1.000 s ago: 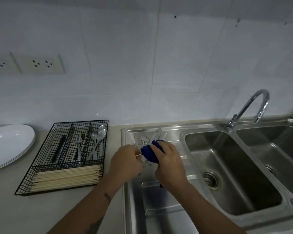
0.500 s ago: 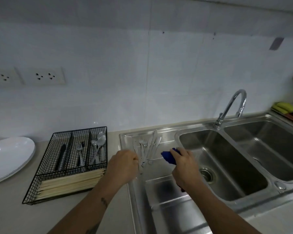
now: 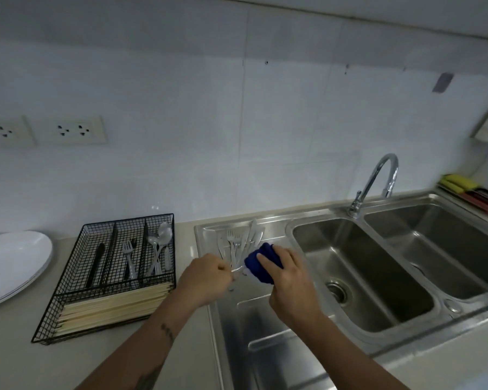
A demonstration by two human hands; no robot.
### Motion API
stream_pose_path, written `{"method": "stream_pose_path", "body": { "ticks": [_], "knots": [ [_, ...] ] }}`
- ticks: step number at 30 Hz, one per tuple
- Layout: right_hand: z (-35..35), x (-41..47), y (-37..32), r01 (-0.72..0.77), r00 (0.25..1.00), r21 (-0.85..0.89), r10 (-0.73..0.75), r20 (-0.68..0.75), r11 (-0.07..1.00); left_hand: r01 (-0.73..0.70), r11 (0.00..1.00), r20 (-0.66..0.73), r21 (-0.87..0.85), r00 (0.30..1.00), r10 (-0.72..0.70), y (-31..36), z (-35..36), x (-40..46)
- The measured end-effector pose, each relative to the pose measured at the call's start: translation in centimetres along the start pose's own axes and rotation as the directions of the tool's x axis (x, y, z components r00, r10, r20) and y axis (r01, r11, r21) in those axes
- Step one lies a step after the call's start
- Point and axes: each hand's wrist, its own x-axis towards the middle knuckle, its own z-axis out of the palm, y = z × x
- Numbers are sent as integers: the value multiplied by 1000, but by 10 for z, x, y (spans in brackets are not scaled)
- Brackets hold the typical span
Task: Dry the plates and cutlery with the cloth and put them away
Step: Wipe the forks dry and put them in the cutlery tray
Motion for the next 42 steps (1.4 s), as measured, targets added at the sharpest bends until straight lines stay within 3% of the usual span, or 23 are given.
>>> {"method": "stream_pose_path", "body": {
  "ticks": [3, 8, 12, 16, 19, 22, 29, 33, 37, 42],
  "knots": [
    [0, 0, -6, 85, 996, -17, -86, -18, 996, -25, 998, -6, -55, 1000, 24, 2, 3, 0],
    [-1, 1, 11, -69, 997, 37, 71, -35, 997, -79, 995, -75, 61, 994, 84, -5, 10, -1],
    [-7, 2, 5, 25, 998, 59, -22, -53, 998, -148, 988, -138, 38, 979, 152, -10, 15, 2],
    [-7, 6, 21, -168, 984, 140, 175, -43, 976, -210, 971, -187, 115, 955, 229, -17, 23, 5],
    [-9, 7, 30, -287, 952, 237, 303, -33, 928, -198, 980, -257, 37, 945, 200, -22, 31, 8],
    [-12, 8, 27, -291, 949, 281, 312, -33, 915, -78, 968, -275, -239, 961, 9, -13, 33, 10],
    [-8, 12, -1, -234, 967, 285, 254, -35, 930, 125, 656, -120, -744, 941, -315, 15, 32, 27],
    [0, 9, -16, -228, 972, 205, 234, -2, 952, 122, 467, -97, -876, 903, -419, 27, 34, 30],
    [6, 0, -13, -111, 994, 86, 112, -10, 990, 171, 217, 51, -961, 881, -470, 27, 32, 25],
    [1, -6, 1, -163, 987, 36, 162, 20, 986, 205, 134, 122, -970, 878, -463, 21, 35, 17]
  ]
}}
